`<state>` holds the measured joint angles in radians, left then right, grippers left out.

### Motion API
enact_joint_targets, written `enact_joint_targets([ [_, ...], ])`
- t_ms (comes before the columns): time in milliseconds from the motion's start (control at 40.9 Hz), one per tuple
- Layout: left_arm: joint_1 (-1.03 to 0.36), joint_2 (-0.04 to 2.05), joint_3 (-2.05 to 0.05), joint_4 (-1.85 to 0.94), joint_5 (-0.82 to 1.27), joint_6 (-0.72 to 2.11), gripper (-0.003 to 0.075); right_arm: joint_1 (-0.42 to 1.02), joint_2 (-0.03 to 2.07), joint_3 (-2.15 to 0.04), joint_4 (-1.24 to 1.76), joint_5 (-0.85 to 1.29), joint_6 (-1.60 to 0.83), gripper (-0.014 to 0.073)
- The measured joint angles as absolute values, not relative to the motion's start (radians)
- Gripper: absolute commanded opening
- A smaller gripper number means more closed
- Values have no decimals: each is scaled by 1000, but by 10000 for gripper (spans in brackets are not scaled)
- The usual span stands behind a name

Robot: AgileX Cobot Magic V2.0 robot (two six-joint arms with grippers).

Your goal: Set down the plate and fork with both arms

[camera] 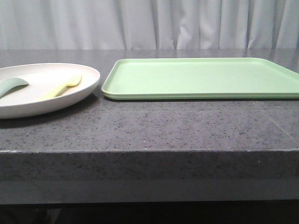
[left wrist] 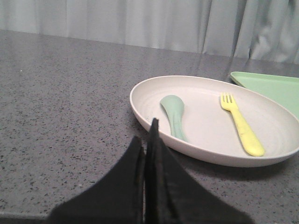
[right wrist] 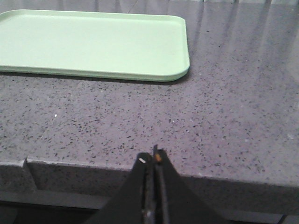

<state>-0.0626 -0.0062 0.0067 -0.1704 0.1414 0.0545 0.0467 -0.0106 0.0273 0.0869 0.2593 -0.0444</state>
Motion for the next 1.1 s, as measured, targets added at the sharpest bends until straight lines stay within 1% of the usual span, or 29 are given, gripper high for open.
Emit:
enact_joint_targets([
  [1100,-63,-6,7,-170,119,55,-18,47,-11,27,103,257,-44,-69],
])
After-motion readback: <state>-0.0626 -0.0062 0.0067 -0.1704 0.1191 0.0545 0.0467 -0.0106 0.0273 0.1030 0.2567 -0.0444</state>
